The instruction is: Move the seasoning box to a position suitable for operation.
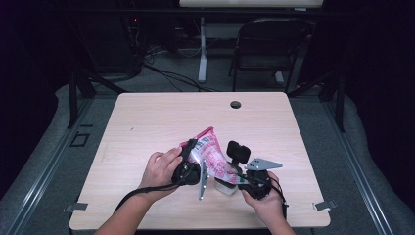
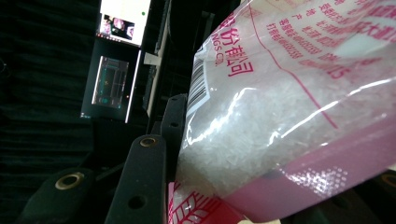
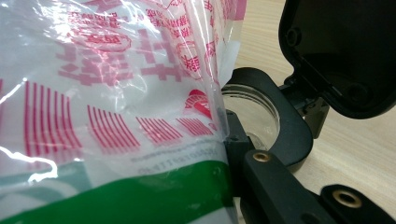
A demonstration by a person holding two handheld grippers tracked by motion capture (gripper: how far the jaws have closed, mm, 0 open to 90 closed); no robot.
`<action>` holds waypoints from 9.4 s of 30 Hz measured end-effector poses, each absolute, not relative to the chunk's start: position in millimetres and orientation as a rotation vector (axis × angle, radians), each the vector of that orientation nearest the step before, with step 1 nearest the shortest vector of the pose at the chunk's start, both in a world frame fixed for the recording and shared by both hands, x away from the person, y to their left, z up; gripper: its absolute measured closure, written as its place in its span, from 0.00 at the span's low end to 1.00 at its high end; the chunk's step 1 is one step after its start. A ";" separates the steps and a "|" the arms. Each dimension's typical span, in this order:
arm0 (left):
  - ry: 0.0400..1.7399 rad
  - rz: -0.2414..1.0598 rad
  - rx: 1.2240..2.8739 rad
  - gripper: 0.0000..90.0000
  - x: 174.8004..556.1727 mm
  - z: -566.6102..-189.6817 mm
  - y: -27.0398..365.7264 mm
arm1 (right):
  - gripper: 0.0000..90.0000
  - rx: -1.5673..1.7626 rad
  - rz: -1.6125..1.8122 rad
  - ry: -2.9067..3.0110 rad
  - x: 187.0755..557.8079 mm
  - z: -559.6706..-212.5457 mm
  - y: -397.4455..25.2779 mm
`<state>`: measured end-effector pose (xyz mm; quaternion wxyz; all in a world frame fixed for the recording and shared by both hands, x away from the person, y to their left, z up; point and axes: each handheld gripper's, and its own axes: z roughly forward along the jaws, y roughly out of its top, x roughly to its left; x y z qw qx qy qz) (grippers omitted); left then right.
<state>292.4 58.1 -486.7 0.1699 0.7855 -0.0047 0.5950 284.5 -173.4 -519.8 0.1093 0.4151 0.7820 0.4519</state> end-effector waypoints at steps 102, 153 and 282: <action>-0.091 1.739 2.203 0.74 288.4 -471.1 46.8 | 0.99 1.224 1.329 2.282 285.5 -522.1 -173.0; -0.116 1.749 2.179 0.74 287.0 -467.1 43.7 | 0.99 1.236 1.332 2.278 286.8 -524.2 -170.6; 0.015 1.639 2.202 0.77 291.0 -473.9 59.1 | 1.00 1.219 1.323 2.255 282.7 -517.5 -170.8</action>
